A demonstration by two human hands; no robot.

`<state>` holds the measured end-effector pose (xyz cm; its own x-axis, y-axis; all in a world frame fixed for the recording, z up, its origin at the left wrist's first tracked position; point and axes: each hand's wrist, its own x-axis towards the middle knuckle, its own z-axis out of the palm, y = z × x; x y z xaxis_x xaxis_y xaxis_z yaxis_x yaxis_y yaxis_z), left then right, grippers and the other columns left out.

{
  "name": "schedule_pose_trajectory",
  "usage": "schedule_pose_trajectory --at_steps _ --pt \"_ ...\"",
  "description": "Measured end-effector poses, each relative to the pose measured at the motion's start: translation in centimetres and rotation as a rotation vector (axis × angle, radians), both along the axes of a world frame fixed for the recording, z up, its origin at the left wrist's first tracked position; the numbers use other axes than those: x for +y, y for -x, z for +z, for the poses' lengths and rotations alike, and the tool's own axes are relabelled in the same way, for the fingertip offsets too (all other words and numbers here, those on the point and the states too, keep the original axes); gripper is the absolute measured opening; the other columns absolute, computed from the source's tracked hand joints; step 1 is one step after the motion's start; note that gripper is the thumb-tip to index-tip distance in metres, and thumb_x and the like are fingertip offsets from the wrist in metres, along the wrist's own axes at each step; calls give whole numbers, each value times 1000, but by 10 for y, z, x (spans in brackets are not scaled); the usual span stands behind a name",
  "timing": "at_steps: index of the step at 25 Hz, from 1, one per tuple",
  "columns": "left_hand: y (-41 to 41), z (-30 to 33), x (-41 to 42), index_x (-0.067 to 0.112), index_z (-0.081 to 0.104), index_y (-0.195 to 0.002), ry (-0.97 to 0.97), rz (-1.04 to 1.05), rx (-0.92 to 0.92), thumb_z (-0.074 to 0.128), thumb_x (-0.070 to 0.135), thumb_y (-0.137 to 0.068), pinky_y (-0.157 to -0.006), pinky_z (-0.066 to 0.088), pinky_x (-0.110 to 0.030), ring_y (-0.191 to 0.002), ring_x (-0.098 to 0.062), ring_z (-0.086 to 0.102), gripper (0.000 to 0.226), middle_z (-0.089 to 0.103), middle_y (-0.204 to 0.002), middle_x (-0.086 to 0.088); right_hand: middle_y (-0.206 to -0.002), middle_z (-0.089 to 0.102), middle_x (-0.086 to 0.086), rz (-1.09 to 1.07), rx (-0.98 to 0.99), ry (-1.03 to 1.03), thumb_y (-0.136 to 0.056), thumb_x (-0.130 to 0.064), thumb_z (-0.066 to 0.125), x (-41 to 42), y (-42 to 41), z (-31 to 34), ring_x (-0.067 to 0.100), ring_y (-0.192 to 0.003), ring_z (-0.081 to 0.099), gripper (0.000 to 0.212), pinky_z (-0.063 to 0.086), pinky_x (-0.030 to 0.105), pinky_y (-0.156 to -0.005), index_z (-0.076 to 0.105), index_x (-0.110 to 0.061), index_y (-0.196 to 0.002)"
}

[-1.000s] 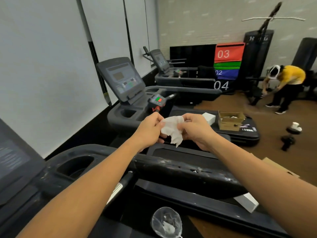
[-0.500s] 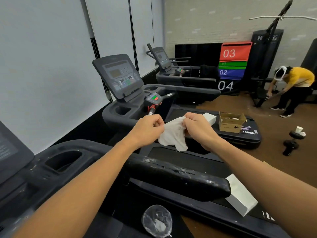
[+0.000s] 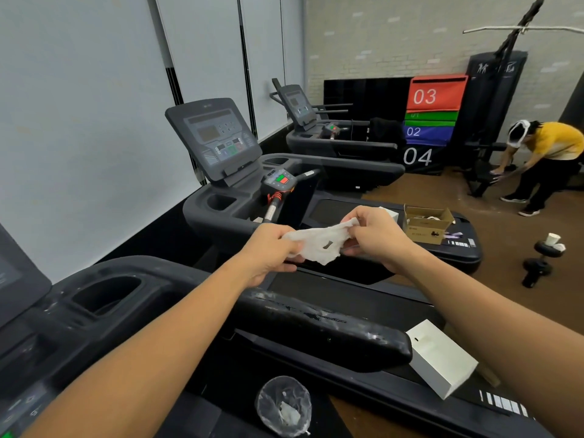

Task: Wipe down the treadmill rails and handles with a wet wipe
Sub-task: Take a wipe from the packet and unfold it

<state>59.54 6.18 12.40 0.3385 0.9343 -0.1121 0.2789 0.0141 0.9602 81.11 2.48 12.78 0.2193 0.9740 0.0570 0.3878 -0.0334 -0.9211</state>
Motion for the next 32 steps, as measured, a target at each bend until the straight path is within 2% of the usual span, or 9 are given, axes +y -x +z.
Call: schedule_pose_trajectory --at_steps 3,6,10,13,16,20,24,28,32 --pt "-2 10 5 12 72 -102 -30 37 -22 58 2 -95 -77 61 -36 -85 -18 75 18 72 -104 -7 -97 71 17 24 21 30 -93 9 46 -2 -5 6 26 -79 75 27 63 44 -73 63 -11 -94" --pt "-13 14 1 6 65 -108 38 85 -192 54 1 -97 -72 61 -37 -85 -25 74 16 72 -105 -14 -89 70 15 16 72 25 -94 8 47 -3 -2 8 22 -69 68 24 61 34 -64 63 -10 -93" --pt "-36 13 -10 15 70 -98 77 78 -292 53 10 -97 -74 61 -42 -89 -25 69 17 74 -96 -8 -77 57 14 47 459 78 -90 0 55 -3 10 6 22 -64 55 19 50 33 -57 60 -9 -74" --pt "-41 10 -10 27 74 -87 72 140 -340 49 11 -98 -69 61 -39 -86 -22 69 30 75 -89 -1 -86 60 15 56 812 100 -93 -4 52 -5 12 0 26 -72 62 11 59 36 -64 62 -3 -96" --pt "-37 1 -1 21 65 -107 47 260 -376 49 12 -101 -61 58 -32 -94 -26 67 20 68 -107 -6 -107 61 20 -5 990 85 -90 0 44 -5 3 -8 32 -82 62 21 59 44 -72 55 -2 -107" --pt "-36 -4 6 17 63 -113 -70 307 -307 51 11 -101 -59 55 -26 -95 -24 66 18 64 -112 -8 -104 58 23 -4 866 48 -88 14 36 -6 0 -16 26 -73 58 27 59 41 -69 53 -6 -93" --pt "-38 3 8 21 63 -106 -19 222 -358 48 13 -102 -70 61 -39 -99 -24 67 17 67 -111 -7 -104 55 22 104 375 46 -86 24 44 -11 -3 -31 24 -72 58 33 62 40 -71 57 -5 -96" --pt "-52 -6 -1 18 64 -99 -215 43 -27 56 23 -97 -77 58 -44 -93 -25 67 9 69 -100 -8 -97 64 8 209 385 163 -76 1 61 -13 2 -38 23 -84 58 31 55 39 -73 64 -11 -104" --pt "-66 -19 -9 25 58 -92 -396 110 149 60 31 -94 -73 60 -39 -84 -16 65 7 64 -89 3 -101 74 10 45 278 89 -82 -8 68 -15 4 -60 25 -85 72 23 58 34 -65 64 -10 -104"
